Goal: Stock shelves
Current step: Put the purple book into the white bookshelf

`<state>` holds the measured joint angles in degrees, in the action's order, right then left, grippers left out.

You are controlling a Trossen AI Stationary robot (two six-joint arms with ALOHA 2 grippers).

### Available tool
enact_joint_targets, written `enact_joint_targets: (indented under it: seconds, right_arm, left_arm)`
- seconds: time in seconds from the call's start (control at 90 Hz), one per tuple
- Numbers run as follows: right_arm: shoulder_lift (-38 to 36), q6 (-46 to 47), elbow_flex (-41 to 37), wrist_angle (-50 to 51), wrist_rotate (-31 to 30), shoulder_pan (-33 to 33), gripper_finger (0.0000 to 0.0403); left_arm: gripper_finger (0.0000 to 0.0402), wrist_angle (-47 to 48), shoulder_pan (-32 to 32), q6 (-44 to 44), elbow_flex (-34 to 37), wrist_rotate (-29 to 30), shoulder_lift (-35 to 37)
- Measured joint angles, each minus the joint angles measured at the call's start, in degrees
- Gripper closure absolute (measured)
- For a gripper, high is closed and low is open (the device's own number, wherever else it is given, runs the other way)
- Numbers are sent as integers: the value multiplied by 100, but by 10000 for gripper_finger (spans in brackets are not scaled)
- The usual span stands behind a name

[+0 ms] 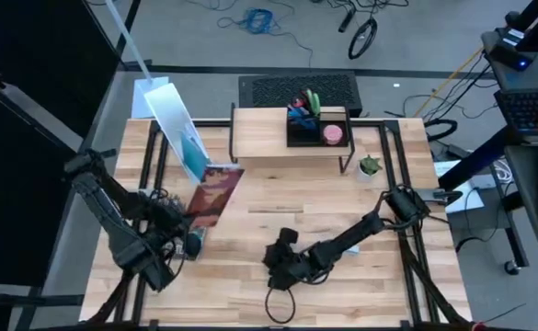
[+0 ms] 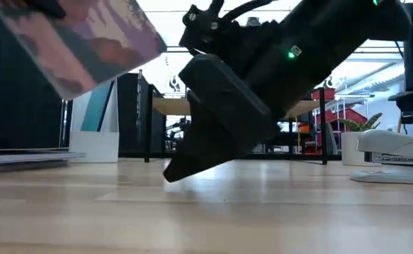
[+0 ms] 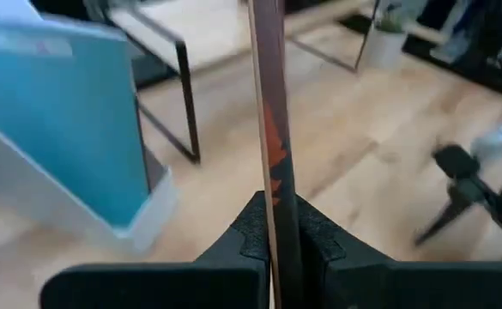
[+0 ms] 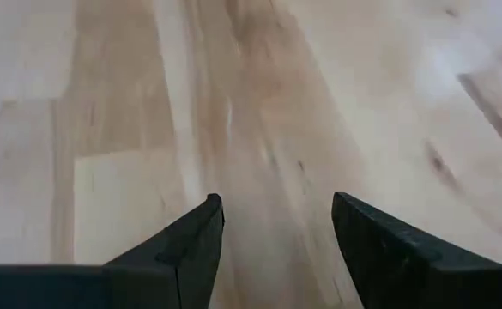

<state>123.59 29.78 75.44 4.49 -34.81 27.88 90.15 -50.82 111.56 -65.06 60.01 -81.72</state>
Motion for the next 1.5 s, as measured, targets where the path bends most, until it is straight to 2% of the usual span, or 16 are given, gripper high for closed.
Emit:
enact_joint_targets:
  seconds: [0.156,0.367,0.578,0.867,1.233,1.5]
  right_arm:
    - [4,1,-2,-96,-184,2,202]
    - [-290,-673,-7,-1097,-468,-47,202]
    - [-889,-1391,-7,-1255,-456,-308,202]
    - [-1288,-2118,-7,-1169,-420,-599,202]
    - [-1729,-2512,-7,-511,-420,-882,202]
    - [-2187,-3189,-7,-384,-409,-1183,202]
  left_arm:
    - [400,4,310,-387,0,183,-10]
    - [400,-16,426,-466,0,1032,-10]
    - [400,-10,904,-1157,-5,1762,-10]
    - [401,-10,1537,-2887,-764,1979,-10]
    - [401,-20,1596,-4517,-1990,1886,125]
    - [401,-14,1665,-4836,-2122,2077,311]
